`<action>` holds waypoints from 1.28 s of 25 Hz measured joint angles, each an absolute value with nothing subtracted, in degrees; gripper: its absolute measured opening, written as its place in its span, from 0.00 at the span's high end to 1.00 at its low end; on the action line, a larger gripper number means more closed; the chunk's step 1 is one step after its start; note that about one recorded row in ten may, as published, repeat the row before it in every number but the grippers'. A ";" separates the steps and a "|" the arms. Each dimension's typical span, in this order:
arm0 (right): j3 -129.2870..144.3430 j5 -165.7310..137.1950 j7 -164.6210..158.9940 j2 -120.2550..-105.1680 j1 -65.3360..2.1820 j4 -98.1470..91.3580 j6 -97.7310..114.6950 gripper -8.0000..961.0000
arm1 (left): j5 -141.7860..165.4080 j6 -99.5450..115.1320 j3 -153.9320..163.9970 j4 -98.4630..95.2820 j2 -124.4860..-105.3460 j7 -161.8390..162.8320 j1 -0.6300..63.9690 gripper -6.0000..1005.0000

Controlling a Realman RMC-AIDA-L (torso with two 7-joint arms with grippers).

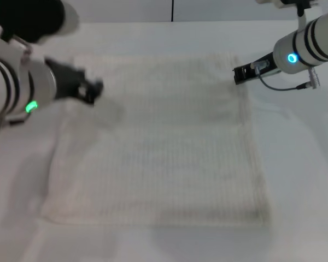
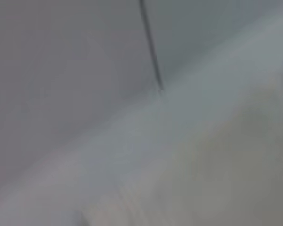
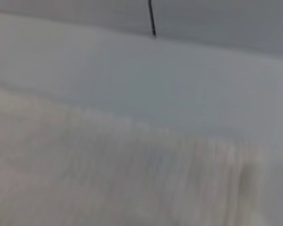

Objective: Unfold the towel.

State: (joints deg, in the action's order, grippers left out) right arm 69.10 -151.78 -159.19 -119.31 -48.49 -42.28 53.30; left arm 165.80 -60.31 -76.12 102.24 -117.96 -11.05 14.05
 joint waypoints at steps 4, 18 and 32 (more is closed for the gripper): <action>79.92 -146.03 -159.11 -119.40 -37.40 -60.58 48.55 0.93 | 165.70 -38.73 -77.73 98.87 -118.17 -16.29 10.14 0.58; 119.51 -145.82 -155.72 -119.45 -2.66 -67.29 -42.16 0.93 | 163.68 42.24 -82.04 58.53 -118.52 -3.71 2.23 0.40; 128.52 -129.25 -166.94 -119.32 -3.56 -33.49 -78.46 0.73 | 159.00 62.04 -89.74 25.96 -118.51 4.52 8.14 0.17</action>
